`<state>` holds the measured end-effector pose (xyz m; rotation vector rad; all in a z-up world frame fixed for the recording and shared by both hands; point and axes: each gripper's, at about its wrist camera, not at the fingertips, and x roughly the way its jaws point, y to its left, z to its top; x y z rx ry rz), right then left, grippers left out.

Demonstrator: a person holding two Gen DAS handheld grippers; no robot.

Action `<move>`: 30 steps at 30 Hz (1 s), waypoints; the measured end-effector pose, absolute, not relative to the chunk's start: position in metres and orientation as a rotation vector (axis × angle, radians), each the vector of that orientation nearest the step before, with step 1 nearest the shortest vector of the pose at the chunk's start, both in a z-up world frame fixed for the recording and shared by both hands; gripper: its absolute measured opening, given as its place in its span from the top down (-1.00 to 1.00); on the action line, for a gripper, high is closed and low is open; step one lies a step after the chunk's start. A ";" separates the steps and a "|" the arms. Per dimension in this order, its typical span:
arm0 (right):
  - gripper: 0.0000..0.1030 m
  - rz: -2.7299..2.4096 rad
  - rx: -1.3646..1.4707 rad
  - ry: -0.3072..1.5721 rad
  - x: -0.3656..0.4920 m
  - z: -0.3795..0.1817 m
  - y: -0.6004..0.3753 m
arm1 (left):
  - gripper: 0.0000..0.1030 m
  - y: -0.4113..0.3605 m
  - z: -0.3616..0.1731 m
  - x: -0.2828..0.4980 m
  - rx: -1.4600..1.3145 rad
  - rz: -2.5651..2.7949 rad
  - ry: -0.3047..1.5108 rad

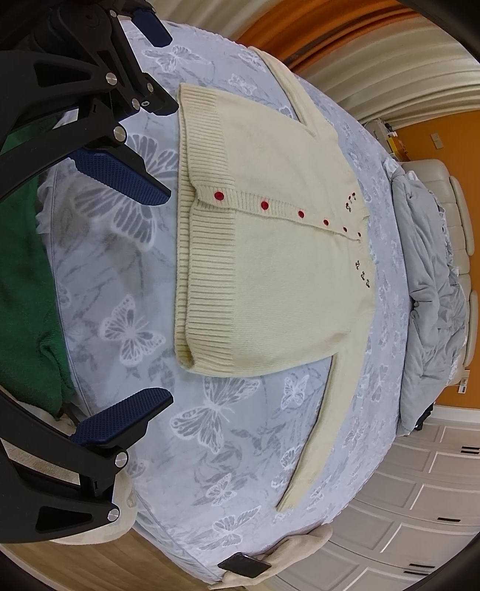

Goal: Fold small clothes
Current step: 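Grasp the cardigan sleeve cuff with the right gripper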

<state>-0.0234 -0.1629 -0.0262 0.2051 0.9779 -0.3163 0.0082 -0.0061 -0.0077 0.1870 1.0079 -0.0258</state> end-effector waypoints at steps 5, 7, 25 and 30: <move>-0.90 -0.314 0.218 1.008 -0.011 -0.033 -0.169 | -0.79 -0.013 -0.015 0.019 0.201 -0.021 1.030; -0.90 -0.308 0.227 1.022 -0.005 -0.037 -0.172 | -0.79 -0.017 -0.018 0.024 0.209 -0.015 1.035; -0.84 -0.549 1.003 0.803 0.060 -0.117 -0.562 | -0.90 0.011 -0.045 0.118 0.024 0.011 1.090; -0.50 -0.638 1.171 0.715 0.065 -0.147 -0.619 | -0.90 0.011 -0.057 0.127 0.028 0.014 1.110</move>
